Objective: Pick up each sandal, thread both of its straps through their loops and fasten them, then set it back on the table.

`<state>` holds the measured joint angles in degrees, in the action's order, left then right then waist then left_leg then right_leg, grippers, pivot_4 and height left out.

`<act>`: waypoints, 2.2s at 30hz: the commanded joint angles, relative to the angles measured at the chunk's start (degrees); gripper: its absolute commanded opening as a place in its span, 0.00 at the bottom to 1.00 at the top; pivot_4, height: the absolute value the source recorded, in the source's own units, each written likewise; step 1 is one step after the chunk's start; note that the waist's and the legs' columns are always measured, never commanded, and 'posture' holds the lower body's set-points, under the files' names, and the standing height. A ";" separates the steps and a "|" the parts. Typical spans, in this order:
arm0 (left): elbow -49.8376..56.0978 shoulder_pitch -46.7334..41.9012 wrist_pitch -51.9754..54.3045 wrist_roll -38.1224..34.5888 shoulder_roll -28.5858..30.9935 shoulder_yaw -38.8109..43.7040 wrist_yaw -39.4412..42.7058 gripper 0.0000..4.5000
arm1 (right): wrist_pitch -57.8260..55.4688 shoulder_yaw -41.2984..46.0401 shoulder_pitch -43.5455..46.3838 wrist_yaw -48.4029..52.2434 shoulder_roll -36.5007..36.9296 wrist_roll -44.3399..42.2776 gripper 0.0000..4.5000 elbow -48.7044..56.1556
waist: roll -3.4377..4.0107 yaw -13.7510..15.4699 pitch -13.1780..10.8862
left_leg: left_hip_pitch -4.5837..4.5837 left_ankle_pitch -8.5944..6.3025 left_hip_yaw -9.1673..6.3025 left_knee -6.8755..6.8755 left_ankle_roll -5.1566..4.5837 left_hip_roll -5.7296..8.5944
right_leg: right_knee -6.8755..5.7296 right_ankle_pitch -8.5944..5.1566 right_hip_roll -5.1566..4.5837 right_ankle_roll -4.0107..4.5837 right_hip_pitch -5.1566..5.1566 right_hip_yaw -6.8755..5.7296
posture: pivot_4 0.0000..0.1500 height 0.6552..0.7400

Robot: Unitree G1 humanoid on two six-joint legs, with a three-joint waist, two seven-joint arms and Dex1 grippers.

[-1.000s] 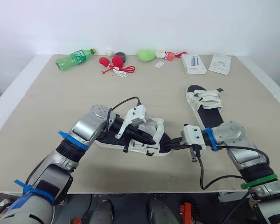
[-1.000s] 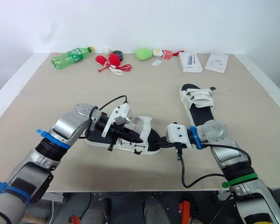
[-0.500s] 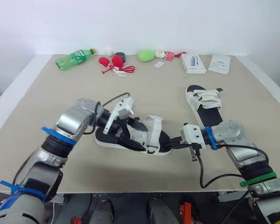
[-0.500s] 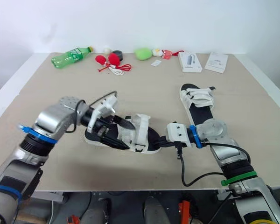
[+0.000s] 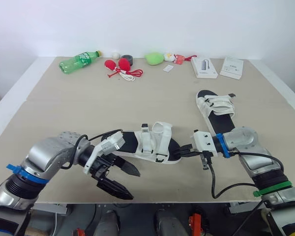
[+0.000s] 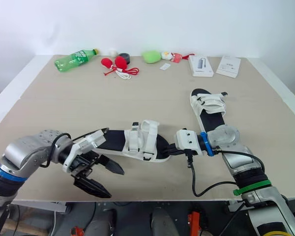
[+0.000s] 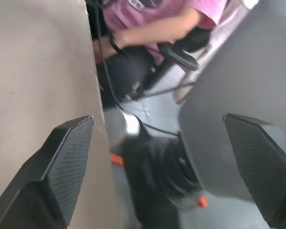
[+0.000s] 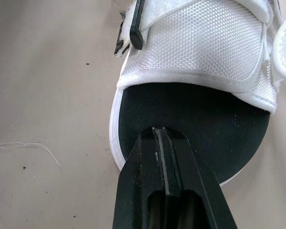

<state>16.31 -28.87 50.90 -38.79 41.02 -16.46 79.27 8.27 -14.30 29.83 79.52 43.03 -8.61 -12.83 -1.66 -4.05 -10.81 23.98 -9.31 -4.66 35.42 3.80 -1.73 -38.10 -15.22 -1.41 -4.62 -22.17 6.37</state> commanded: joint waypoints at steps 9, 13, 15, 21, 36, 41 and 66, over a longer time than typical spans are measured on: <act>-6.08 0.82 -14.28 12.02 -9.45 -2.05 -11.28 0.99 | -0.98 -1.37 -2.18 0.31 1.20 2.99 0.00 -0.50 | -0.05 -0.01 0.03 | 0.02 0.00 -0.01 -0.09 0.00 0.00 | 0.00 0.06 0.04 0.00 -0.01 0.00 | 1.00 1.00; -7.51 0.76 -16.23 13.88 -10.73 -2.82 -12.07 0.99 | -0.73 -1.22 -2.50 0.30 1.47 3.29 0.00 -0.34 | -0.05 0.02 0.03 | 0.02 0.00 -0.01 -0.06 0.00 0.04 | 0.00 0.07 0.02 -0.03 0.02 0.01 | 1.00 1.00; -7.86 0.94 -16.69 14.45 -11.64 -2.94 -12.74 0.99 | -0.90 -1.14 -2.66 0.21 1.42 3.18 0.00 -0.11 | -0.05 0.02 0.03 | 0.03 0.00 -0.01 -0.06 0.00 0.05 | 0.01 0.07 0.01 -0.03 0.02 0.01 | 1.00 1.00; -7.84 1.26 -17.62 15.37 -13.83 -2.68 -14.41 0.99 | -1.06 -0.96 -2.92 0.15 1.46 3.21 0.00 0.28 | -0.05 0.06 0.03 | 0.04 0.00 -0.02 -0.06 0.00 0.05 | 0.01 0.07 0.01 -0.04 0.02 0.01 | 1.00 1.00; -7.05 0.28 -16.03 11.78 -14.97 -1.80 -12.42 0.99 | -1.21 -1.02 -2.37 0.14 1.45 3.38 0.00 -0.21 | -0.05 0.13 0.03 | 0.03 0.00 -0.02 -0.07 0.00 0.06 | 0.01 0.07 0.01 -0.04 0.02 0.01 | 1.00 1.00; -9.79 -0.51 -15.90 12.73 -15.88 -2.15 -13.27 0.87 | -1.31 -0.95 -2.63 0.04 1.55 3.32 0.00 0.05 | -0.05 0.13 0.03 | 0.03 0.00 -0.02 -0.07 0.00 0.06 | 0.01 0.07 0.01 -0.04 0.02 0.01 | 1.00 1.00; -12.30 0.07 -17.70 15.81 -15.23 -4.23 -11.32 0.02 | -1.57 -0.93 -2.72 0.07 2.05 3.37 0.00 0.24 | -0.05 0.11 0.03 | 0.03 0.00 -0.02 -0.08 0.00 0.06 | 0.01 0.06 0.02 -0.04 0.02 0.01 | 1.00 1.00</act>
<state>3.00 -28.84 34.02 -22.88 25.54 -20.51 66.98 7.80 -13.53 28.42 79.08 43.61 -8.61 -10.88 -1.70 -3.94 -10.78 24.01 -9.31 -4.69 35.35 3.80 -1.68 -38.09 -15.16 -1.40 -4.66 -22.15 6.38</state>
